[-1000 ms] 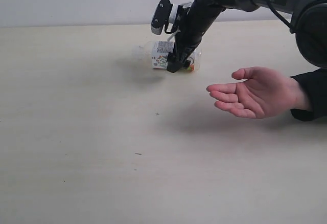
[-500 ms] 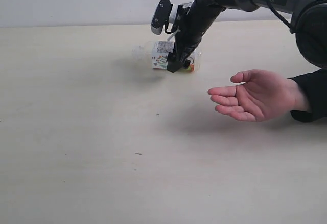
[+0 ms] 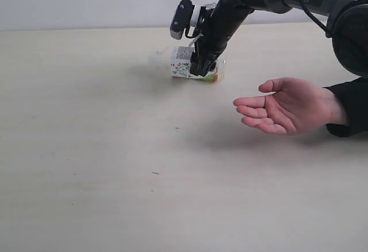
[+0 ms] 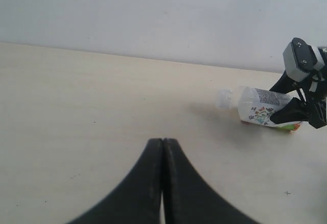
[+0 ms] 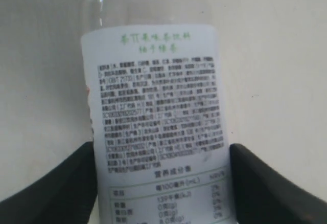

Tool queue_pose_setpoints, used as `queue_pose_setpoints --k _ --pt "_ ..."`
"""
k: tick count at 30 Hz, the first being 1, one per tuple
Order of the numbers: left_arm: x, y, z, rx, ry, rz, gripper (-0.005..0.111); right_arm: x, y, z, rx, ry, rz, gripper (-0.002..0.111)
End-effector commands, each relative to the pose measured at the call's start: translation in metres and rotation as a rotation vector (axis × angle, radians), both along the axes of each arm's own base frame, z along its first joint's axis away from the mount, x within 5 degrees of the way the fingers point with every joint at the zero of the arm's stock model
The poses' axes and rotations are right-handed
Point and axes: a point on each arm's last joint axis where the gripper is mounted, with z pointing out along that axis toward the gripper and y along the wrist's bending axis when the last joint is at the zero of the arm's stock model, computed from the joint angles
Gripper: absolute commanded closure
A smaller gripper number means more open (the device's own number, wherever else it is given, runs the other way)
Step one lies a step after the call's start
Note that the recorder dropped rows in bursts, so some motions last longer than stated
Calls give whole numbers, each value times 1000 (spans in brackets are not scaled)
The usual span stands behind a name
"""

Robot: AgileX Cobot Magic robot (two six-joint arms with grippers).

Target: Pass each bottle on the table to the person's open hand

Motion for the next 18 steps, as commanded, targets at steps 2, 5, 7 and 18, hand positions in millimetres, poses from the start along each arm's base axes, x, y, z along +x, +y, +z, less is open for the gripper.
queue_pose_setpoints --k 2,5,7,18 --pt "0 0 -1 -1 -1 2 107 -6 -4 32 22 42 -58 108" --pt "0 0 -1 -1 -1 2 107 -9 -5 63 79 28 -146 108" --pt "0 0 -1 -1 -1 2 107 -11 -7 80 114 24 -198 108" --pt "0 0 -1 -1 -1 2 107 -43 -32 174 176 55 -486 108"
